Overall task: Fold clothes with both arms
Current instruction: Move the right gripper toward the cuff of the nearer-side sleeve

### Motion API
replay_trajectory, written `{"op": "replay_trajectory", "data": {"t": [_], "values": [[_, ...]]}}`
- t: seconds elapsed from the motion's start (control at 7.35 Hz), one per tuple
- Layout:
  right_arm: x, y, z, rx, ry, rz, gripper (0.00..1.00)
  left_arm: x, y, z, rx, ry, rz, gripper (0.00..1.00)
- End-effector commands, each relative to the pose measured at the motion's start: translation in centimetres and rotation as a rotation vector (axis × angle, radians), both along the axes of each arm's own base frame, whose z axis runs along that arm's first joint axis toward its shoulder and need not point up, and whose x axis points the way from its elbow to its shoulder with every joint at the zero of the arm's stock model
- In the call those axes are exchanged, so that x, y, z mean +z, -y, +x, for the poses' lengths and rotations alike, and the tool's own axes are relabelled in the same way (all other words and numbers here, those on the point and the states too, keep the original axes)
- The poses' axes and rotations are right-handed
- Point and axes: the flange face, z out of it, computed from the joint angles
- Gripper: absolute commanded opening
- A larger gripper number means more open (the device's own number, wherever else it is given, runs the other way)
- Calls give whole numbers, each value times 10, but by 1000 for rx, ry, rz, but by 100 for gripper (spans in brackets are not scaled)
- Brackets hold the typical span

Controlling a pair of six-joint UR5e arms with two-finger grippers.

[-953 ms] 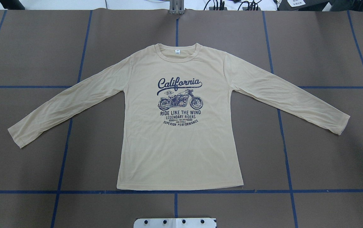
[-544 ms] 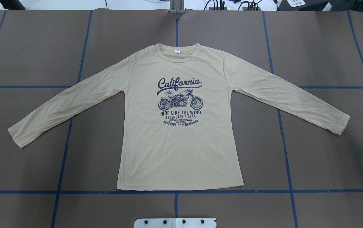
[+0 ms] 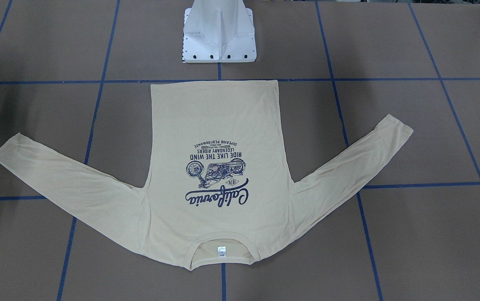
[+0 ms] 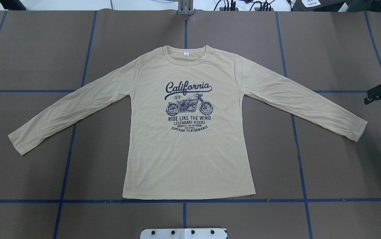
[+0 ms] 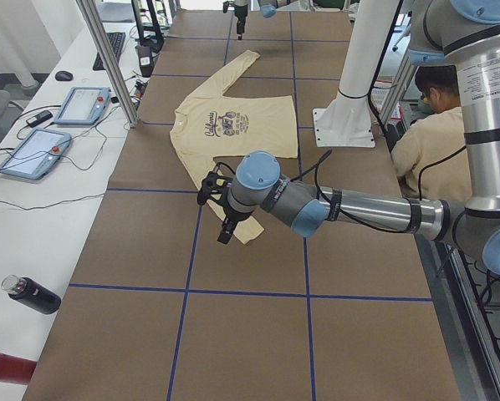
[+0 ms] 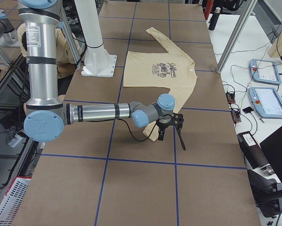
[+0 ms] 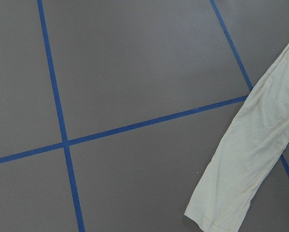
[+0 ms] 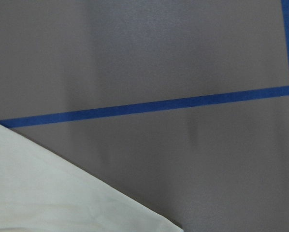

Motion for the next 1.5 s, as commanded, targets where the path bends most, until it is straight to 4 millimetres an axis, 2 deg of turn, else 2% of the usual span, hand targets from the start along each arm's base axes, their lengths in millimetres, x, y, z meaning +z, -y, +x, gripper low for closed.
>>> {"op": "replay_trajectory", "data": {"t": [0.0, 0.54, 1.36], "values": [[26, -11, -22, -16, -5, -35, 98, -2, 0, 1, 1, -2, 3, 100], [41, -22, -43, -62, -7, -37, 98, -4, 0, 1, 4, -3, 11, 100], [50, -25, -49, -74, -14, -54, 96, -2, -4, 0, 1, -5, 31, 100]]}}
